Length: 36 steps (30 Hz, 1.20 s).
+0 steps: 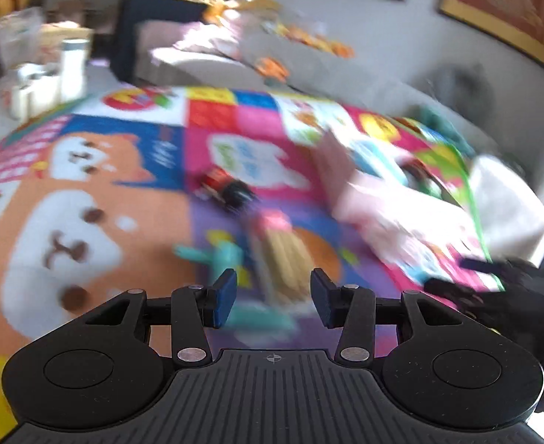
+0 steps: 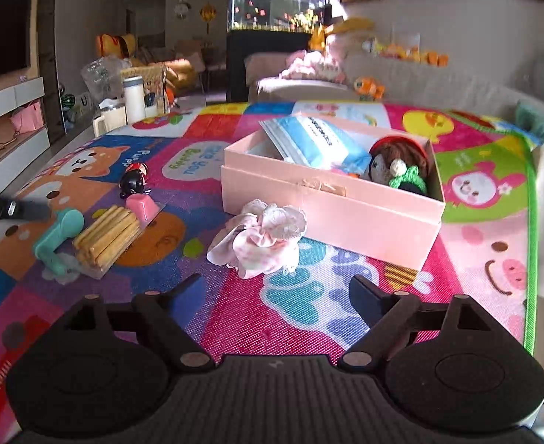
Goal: Organize objects
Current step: 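Grasp the pink-capped wooden stick pack with the left gripper, then grasp the crumpled tissue with the right gripper while the left gripper holds the stick pack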
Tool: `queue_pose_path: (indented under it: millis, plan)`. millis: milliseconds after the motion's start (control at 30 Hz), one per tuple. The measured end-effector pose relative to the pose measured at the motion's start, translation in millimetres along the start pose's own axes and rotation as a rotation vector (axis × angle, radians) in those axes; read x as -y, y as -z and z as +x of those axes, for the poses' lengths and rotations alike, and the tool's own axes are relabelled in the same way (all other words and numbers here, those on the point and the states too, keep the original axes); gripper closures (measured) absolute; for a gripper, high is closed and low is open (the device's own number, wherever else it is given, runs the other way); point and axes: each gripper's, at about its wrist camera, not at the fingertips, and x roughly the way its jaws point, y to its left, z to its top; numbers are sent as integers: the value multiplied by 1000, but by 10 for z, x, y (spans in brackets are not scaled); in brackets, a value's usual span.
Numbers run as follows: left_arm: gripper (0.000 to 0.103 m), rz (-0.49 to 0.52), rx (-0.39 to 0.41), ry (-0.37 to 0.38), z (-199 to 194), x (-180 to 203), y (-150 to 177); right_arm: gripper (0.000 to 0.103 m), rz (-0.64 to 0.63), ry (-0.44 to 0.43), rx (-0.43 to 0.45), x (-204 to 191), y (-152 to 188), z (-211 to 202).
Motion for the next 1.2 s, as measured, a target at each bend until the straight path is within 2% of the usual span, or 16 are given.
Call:
queue_pose_path:
  millis: [33,100,200,300,400,500,633,733,800,867,933,1033,1133,1200]
  plan:
    - [55,-6,-17,19,22,67,1,13,5,-2,11,-4,19,-5]
    - [55,4,-31,6,129,174,-17,13,22,-7,9,16,28,10]
    - [55,40,-38,-83,395,336,-91,7,80,-9,10,107,19,23]
    - [55,47,-88,-178,700,423,-178,5,126,-15,8,165,32,35]
    - [56,54,-125,-224,930,450,-218,4,142,-17,11,181,39,42]
    - [56,70,-118,-234,971,467,-228,3,160,-25,14,199,41,44]
    - [59,92,-117,-192,946,495,-195,2,191,-34,0,235,37,77]
    - [61,145,-153,-8,814,568,-94,0,216,-31,-7,266,39,94]
    - [62,153,-142,35,666,578,-5,0,226,-28,-8,274,43,97]
    - [62,163,-79,-9,468,550,63,0,229,-24,-7,275,44,99]
    - [62,184,24,-105,250,490,99,0,229,-21,-5,273,45,97]
    - [62,169,112,-229,73,347,76,0,229,-21,-6,273,47,96]
    - [62,72,66,-289,113,124,14,0,230,-14,-9,272,44,101]
    - [64,-7,21,-297,203,-5,8,0,231,-8,-9,266,45,96]
